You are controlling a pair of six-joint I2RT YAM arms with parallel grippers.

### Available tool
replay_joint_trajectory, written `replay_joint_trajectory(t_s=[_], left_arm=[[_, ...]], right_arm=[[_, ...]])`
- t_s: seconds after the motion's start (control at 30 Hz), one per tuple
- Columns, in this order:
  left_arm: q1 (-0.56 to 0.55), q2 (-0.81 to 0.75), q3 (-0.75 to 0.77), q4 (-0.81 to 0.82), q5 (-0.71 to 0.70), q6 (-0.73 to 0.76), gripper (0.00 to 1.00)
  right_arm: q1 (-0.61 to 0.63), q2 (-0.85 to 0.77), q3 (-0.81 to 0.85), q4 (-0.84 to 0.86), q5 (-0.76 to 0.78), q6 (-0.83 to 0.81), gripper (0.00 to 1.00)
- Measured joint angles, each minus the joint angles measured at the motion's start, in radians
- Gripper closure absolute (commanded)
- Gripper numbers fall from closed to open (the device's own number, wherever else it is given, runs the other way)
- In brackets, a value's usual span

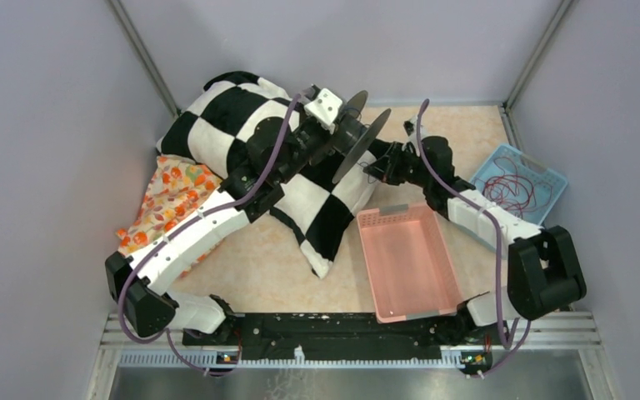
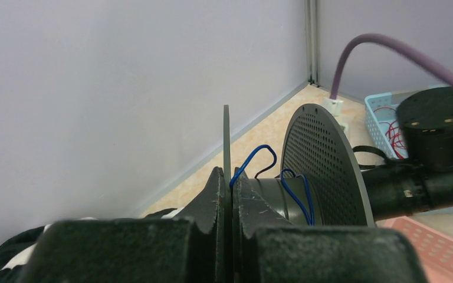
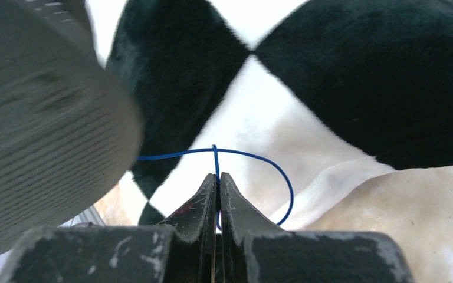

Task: Wrap the cables

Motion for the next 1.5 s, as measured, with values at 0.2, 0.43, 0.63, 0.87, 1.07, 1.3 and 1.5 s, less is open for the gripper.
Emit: replay_joint_trajectory(t_s=[0.2,0.43,0.63,0.87,1.07,1.3,1.5], left_arm=[[0.018,0.05,0.016,0.006,-0.074,-0.042,1.0],[0.024,0.123,0.041,0.035,-0.234,-0.164,1.0],[0.024,0.179,0.066,0.049,-0.332,-0.208,1.0],[0.026,0.188,0.066,0.041,-0.28,-0.243,1.0],[0.026,0.18,0.065,-0.006,-0.168,-0.243,1.0],[0.027,0.103,0.016,-0.06,-0.019,-0.217,1.0],[0.028,0.039,-0.002,-0.135,0.142,-0.145,1.0]], right_arm=[[0.022,-0.138,-0.012,-0.101,-0.071,-0.057,1.0],[0.178,-0.322,-0.011,-0.284,-0.056,-0.134,1.0],[0.318,-0.411,0.016,-0.332,-0.03,-0.148,1.0],[0.301,-0.404,0.201,-0.379,-0.004,-0.201,1.0],[0.106,-0.297,0.367,-0.272,-0.07,-0.169,1.0],[0.029,-0.173,0.436,-0.271,-0.079,-0.16,1.0],[-0.101,-0.199,0.35,-0.265,-0.099,-0.126,1.0]])
